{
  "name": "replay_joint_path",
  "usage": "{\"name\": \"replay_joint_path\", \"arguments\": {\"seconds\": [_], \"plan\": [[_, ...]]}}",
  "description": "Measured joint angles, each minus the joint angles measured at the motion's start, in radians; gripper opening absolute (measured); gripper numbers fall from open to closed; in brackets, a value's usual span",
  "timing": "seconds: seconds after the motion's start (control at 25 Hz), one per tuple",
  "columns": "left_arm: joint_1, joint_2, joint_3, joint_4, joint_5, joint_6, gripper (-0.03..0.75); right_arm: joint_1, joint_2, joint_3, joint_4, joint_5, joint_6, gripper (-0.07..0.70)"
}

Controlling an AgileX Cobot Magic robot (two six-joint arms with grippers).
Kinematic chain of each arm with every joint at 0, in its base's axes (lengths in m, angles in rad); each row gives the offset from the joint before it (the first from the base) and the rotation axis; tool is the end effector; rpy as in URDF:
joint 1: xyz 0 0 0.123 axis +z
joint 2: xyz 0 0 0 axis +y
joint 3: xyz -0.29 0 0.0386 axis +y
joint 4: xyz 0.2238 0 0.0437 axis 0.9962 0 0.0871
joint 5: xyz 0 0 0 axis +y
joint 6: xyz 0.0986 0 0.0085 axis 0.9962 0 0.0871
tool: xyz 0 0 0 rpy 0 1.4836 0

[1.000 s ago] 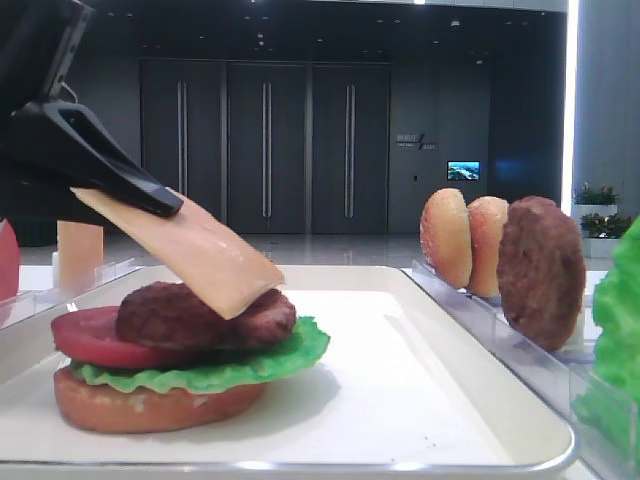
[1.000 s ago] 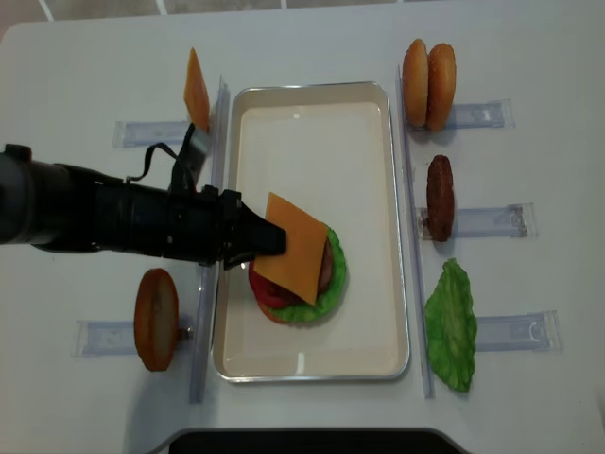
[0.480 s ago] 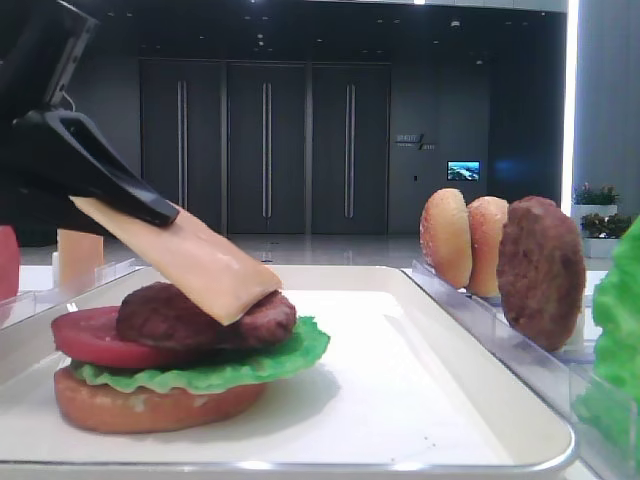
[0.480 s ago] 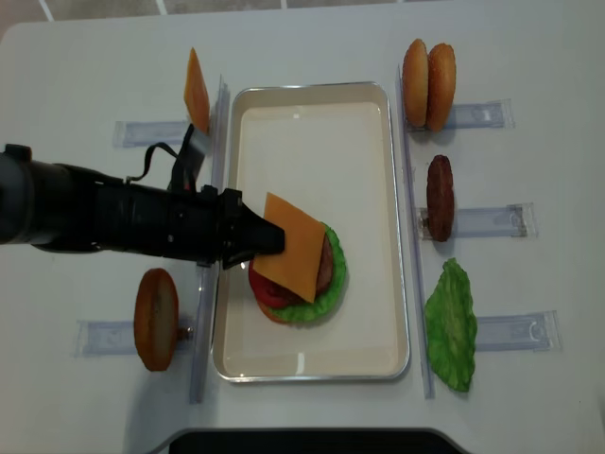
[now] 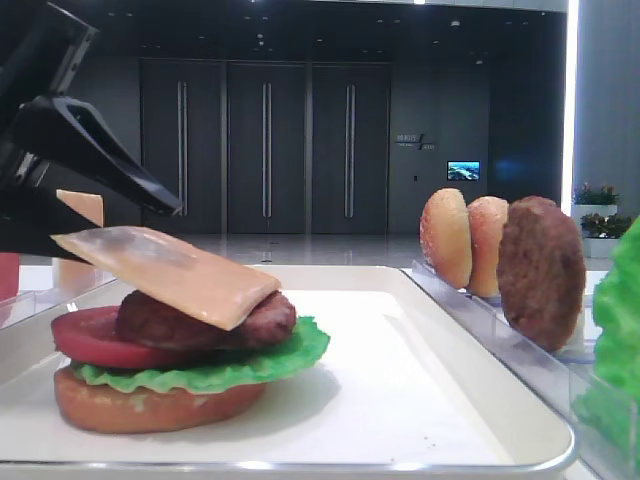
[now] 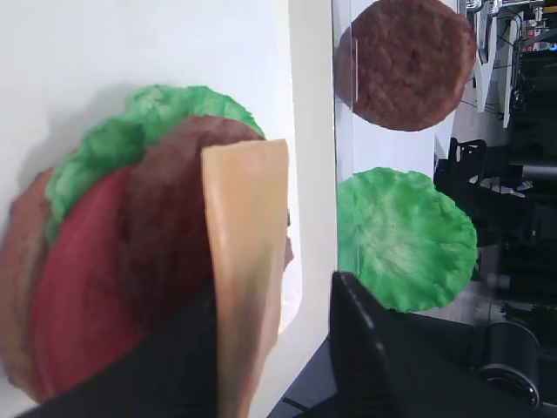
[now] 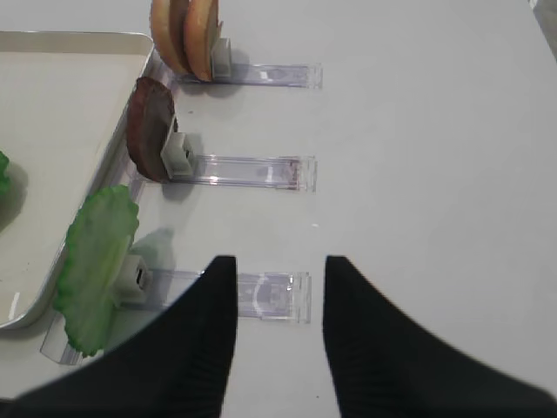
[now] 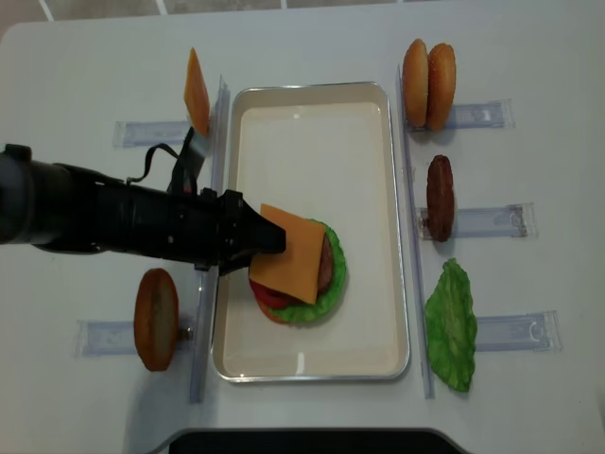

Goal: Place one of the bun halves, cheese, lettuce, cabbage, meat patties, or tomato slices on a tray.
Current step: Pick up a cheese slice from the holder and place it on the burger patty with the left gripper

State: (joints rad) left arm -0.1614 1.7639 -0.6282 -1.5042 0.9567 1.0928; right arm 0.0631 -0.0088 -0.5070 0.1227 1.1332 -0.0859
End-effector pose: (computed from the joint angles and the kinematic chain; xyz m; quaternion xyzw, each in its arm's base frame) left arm 0.2350 -0.1201 0.1636 0.0098 0.8736 -0.4820 0.0661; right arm -0.0329 0.0089 0.2579 -0.0695 0.8633 0.0554 0.4969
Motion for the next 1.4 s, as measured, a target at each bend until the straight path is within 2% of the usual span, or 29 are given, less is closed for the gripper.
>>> {"name": "replay_joint_path", "arguments": {"seconds": [0.36, 0.68, 0.8, 1.04, 1.24, 1.4], "plan": [[0.0, 0.0, -0.039, 0.037, 0.0, -0.067, 0.411, 0.0, 0.0, 0.0, 0.0, 0.0, 0.0, 0.239], [0.0, 0.0, -0.126, 0.193, -0.019, -0.243, 0.42, 0.0, 0.0, 0.0, 0.0, 0.0, 0.0, 0.239], [0.0, 0.0, -0.128, 0.211, -0.028, -0.26, 0.425, 0.0, 0.0, 0.0, 0.0, 0.0, 0.0, 0.239], [0.0, 0.0, -0.128, 0.231, -0.028, -0.269, 0.504, 0.0, 0.0, 0.0, 0.0, 0.0, 0.0, 0.239], [0.0, 0.0, -0.13, 0.243, -0.028, -0.284, 0.516, 0.0, 0.0, 0.0, 0.0, 0.0, 0.0, 0.239], [0.0, -0.015, -0.167, 0.338, -0.027, -0.366, 0.518, 0.0, 0.0, 0.0, 0.0, 0.0, 0.0, 0.239]]}}
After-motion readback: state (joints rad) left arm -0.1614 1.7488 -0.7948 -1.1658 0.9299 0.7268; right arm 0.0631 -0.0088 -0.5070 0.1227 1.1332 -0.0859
